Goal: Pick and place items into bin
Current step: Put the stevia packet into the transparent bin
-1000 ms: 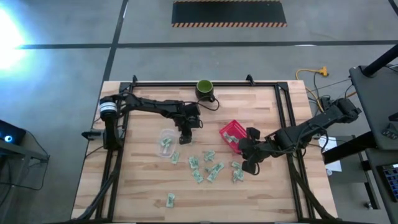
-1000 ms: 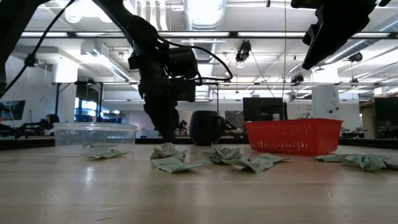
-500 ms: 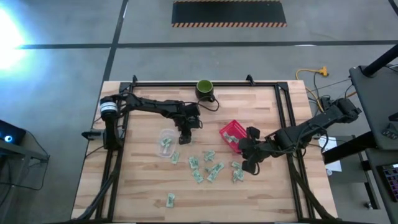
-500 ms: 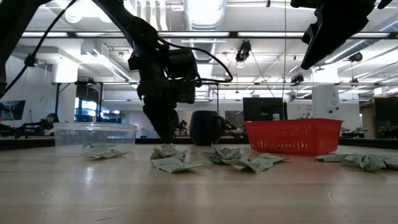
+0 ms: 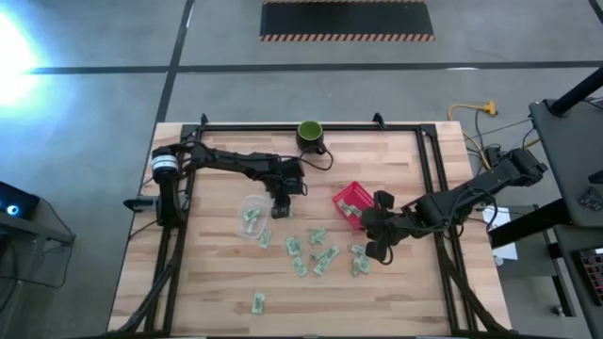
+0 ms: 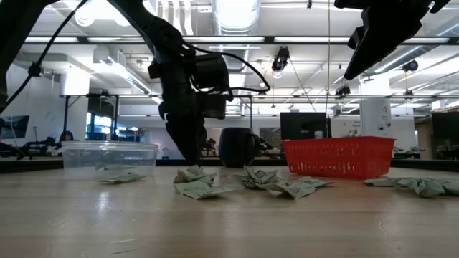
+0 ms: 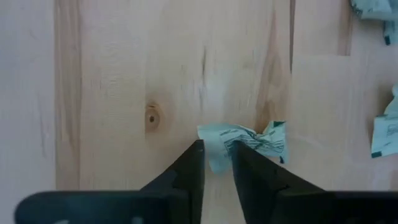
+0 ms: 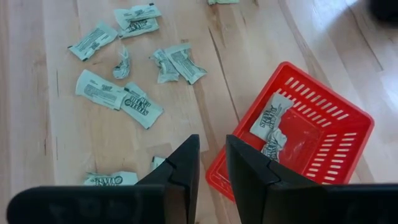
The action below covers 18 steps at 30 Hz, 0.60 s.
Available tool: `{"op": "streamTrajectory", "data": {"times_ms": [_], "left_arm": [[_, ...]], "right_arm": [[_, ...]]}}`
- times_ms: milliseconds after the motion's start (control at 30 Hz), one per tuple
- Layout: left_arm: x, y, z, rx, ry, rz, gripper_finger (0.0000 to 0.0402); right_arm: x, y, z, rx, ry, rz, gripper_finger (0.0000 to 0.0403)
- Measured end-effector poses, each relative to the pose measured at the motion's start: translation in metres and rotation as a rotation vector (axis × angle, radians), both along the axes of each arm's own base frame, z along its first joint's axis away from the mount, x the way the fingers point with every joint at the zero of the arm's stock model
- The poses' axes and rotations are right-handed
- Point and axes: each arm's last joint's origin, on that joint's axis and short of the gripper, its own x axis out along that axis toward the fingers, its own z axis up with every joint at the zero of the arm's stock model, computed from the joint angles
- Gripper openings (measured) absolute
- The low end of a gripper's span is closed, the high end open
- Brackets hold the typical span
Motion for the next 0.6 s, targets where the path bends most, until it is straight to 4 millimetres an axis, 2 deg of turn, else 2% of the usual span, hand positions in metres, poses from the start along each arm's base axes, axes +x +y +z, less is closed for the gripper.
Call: {"op": "streamTrajectory", "data": {"times_ms": [167,433,600], "left_arm": [[0.003,0.001,0.006,-0.002,-0.005,-0.001,0.0043],[0.012,-0.009,0.023,0.052,-0.033,-0.138,0.0042],[0.015,-0.009,0.03,0.039,-0.01,-0.038,0.0043]], "right_arm": [[0.0,0.0,0.0,0.0,0.0,0.0,0.0068],[0.0,0.0,0.0,0.0,0.0,0.001,0.0068],[0.0,0.0,0.0,0.0,0.0,0.001,0.0068]]}}
